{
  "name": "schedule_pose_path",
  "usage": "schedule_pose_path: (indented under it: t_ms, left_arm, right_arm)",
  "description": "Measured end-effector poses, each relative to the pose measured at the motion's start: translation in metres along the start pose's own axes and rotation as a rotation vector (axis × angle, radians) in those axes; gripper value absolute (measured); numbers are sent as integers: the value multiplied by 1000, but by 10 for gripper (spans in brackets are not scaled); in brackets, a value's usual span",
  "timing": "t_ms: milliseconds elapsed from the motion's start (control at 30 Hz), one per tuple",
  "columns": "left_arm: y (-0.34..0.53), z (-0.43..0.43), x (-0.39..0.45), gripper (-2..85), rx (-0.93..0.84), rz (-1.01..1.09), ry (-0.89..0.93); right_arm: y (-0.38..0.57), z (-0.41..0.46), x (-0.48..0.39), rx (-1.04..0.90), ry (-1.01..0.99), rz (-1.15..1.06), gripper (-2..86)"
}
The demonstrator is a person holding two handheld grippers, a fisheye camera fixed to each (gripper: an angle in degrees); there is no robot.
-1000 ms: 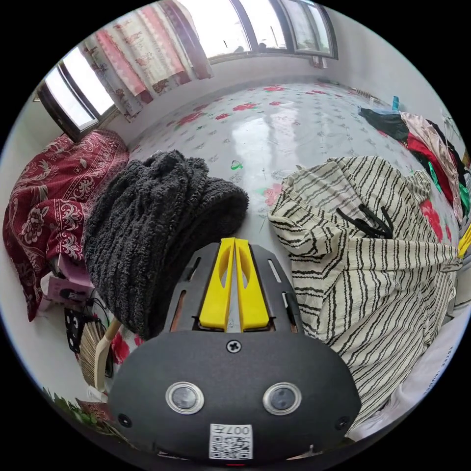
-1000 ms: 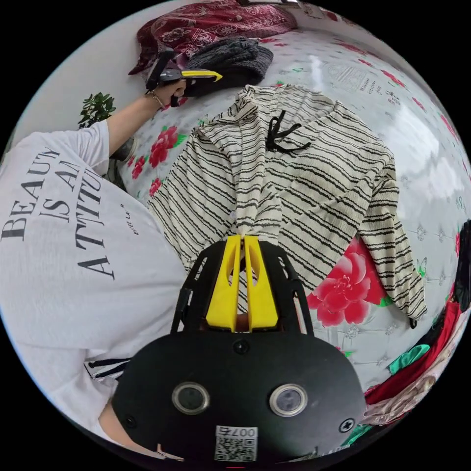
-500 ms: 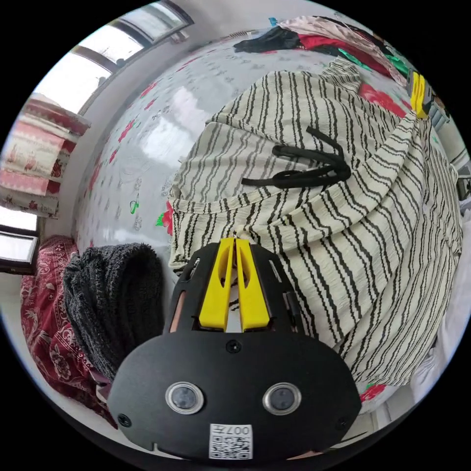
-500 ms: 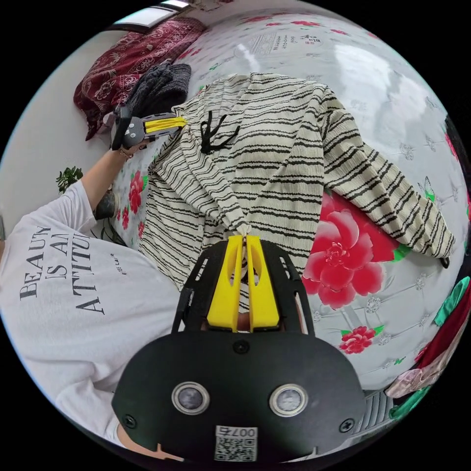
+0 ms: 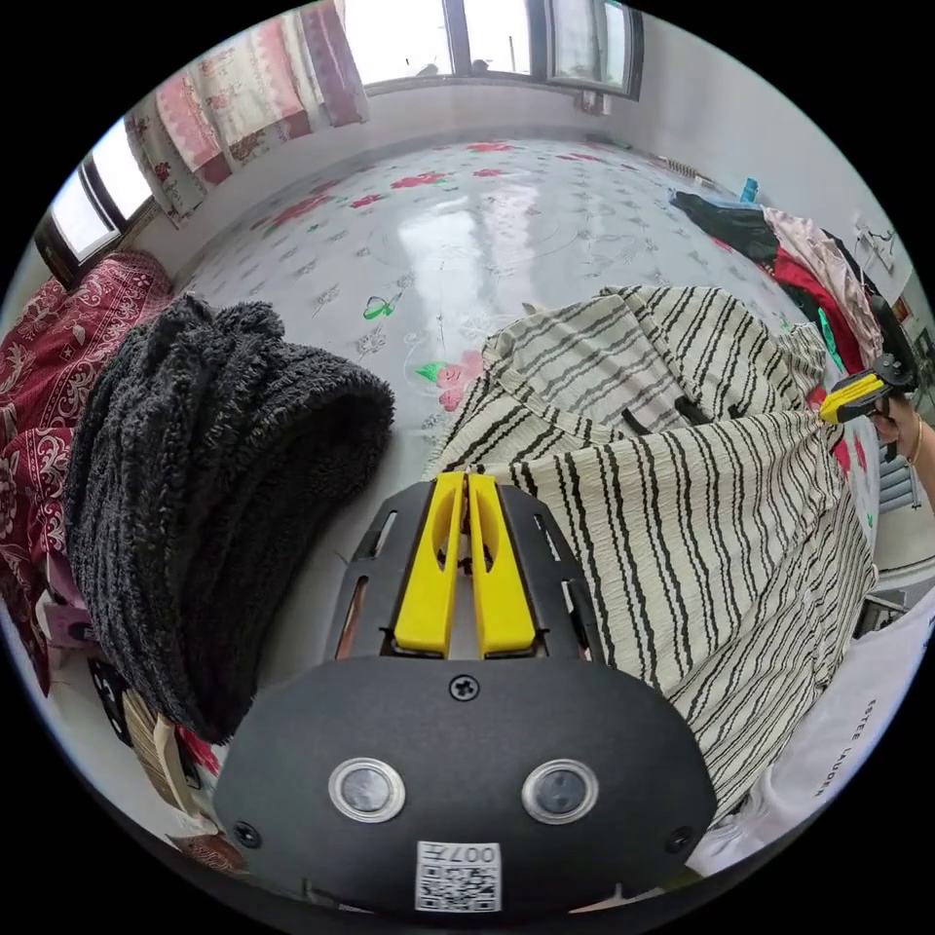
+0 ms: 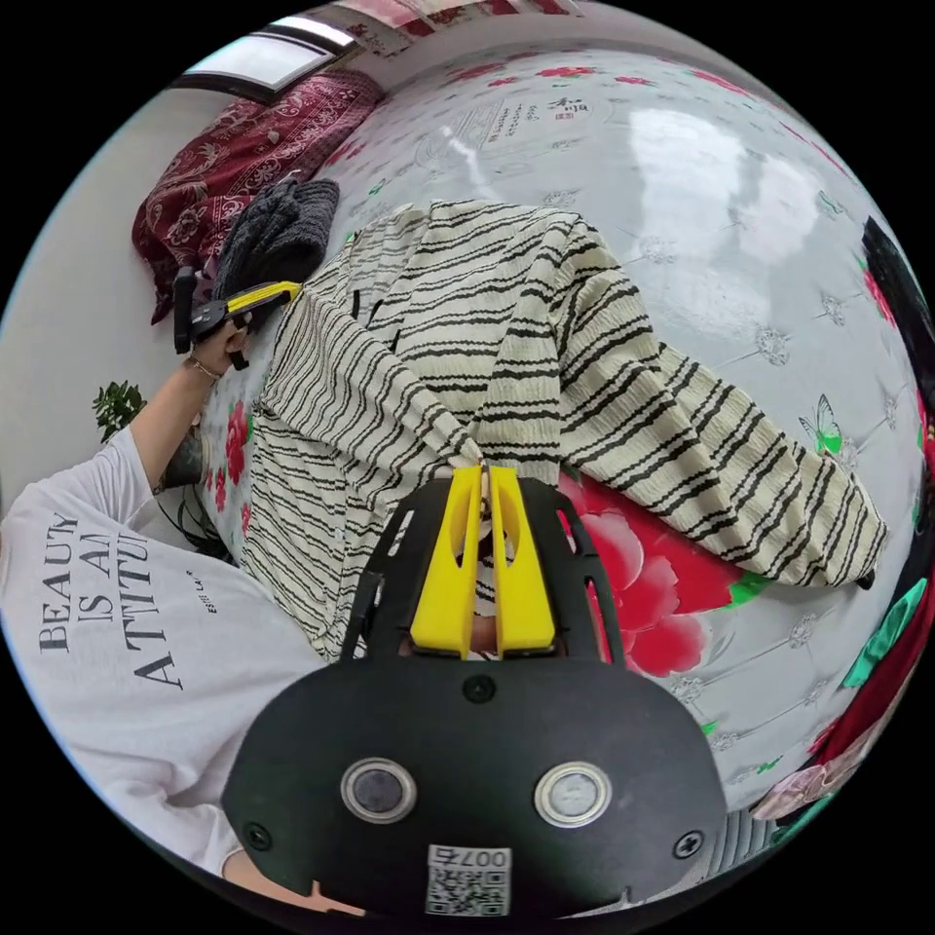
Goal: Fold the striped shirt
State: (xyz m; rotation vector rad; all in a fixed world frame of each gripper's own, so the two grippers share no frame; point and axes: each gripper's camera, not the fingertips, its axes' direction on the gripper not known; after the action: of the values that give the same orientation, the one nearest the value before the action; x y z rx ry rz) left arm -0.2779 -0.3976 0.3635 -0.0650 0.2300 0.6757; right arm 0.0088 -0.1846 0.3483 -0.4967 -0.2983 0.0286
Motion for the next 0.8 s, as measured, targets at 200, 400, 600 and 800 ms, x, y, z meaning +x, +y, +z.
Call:
schedule_pose_path:
  t_ms: [200, 400, 600, 800]
  left_arm:
    - [5, -6, -4, 41, 9, -104, -50]
    - [31, -47, -22, 42, 92, -272, -139]
    - [88, -74, -8, -5, 87, -434, -99]
    - [135, -55, 31, -10, -94, -477, 48]
  right_arm:
    - [42, -25, 4, 198, -52, 13, 27]
    - [81, 32, -22, 67, -107, -28, 43]
    - [146, -29, 46, 464, -25, 303, 58]
    - [220, -58, 179, 755, -134, 745, 67]
